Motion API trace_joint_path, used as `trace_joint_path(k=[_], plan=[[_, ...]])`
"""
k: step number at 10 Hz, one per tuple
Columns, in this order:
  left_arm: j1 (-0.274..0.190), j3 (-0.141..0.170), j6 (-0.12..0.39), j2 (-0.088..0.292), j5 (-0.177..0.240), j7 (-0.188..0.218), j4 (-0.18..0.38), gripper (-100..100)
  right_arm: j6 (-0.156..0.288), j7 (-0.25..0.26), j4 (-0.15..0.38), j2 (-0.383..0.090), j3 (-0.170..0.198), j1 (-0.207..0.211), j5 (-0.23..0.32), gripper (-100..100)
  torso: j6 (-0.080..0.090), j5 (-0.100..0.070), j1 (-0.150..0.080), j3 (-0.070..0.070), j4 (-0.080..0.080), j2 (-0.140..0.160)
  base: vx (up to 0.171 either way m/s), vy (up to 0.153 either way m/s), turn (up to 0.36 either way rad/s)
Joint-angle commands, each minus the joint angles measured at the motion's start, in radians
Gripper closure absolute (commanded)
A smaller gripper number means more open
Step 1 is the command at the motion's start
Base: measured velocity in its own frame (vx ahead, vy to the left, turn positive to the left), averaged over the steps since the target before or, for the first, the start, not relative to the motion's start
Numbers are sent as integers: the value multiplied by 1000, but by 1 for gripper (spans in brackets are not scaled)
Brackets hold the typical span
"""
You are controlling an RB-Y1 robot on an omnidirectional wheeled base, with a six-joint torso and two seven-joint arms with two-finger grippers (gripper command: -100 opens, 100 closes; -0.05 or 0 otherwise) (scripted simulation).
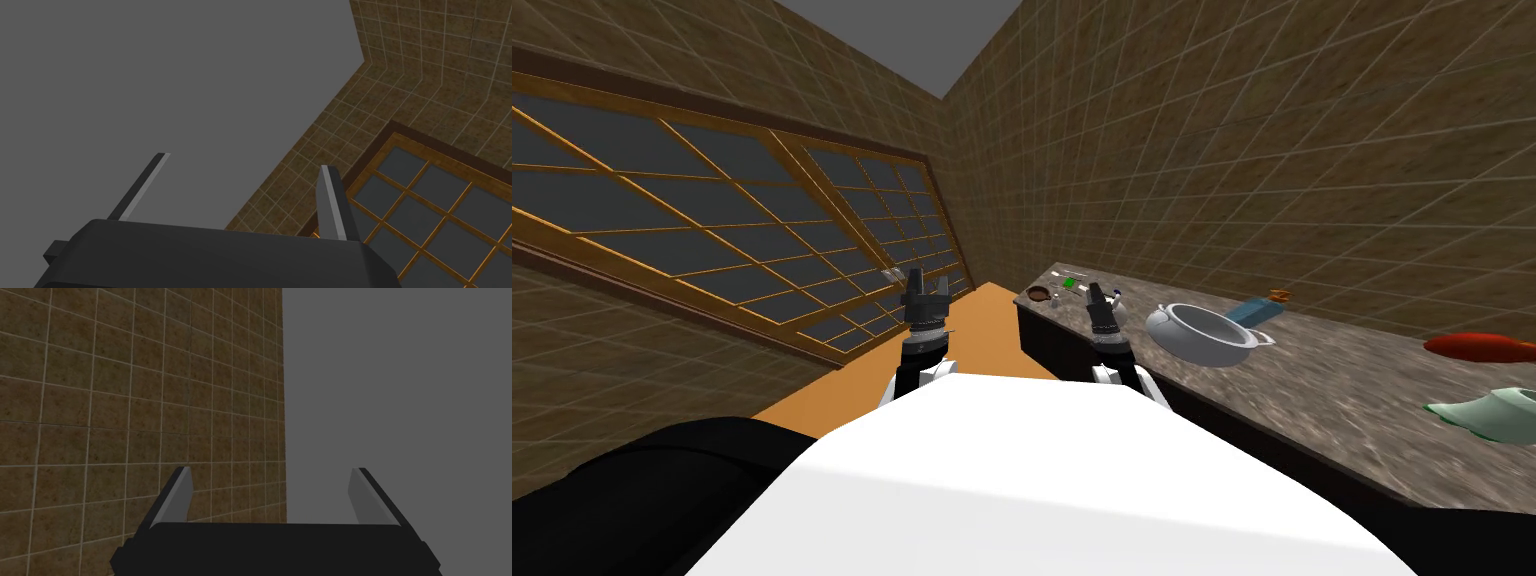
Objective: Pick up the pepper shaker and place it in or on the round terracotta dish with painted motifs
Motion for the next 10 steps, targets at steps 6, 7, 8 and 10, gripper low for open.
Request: trace_joint_path(k=[6, 7, 8, 10], plan=[[0, 0, 0, 0, 0, 0, 0, 0, 46, 61, 71, -24, 4, -45, 173, -100, 0, 1, 2, -2, -1, -3, 37, 82, -143], [0, 0, 0, 0, 0, 0, 0, 0, 59, 76, 94, -30, 3, -58, 209, -100, -1, 0, 1, -2, -1, -3, 44, 67, -154], [0, 0, 0, 0, 0, 0, 0, 0, 59, 76, 94, -30, 3, -58, 221, -100, 0, 0, 0, -2, -1, -3, 27, 58, -83], [0, 0, 0, 0, 0, 0, 0, 0, 73, 92, 116, -34, 1, -71, 270, -100, 0, 0, 0, -1, 0, -1, 20, 68, -130]])
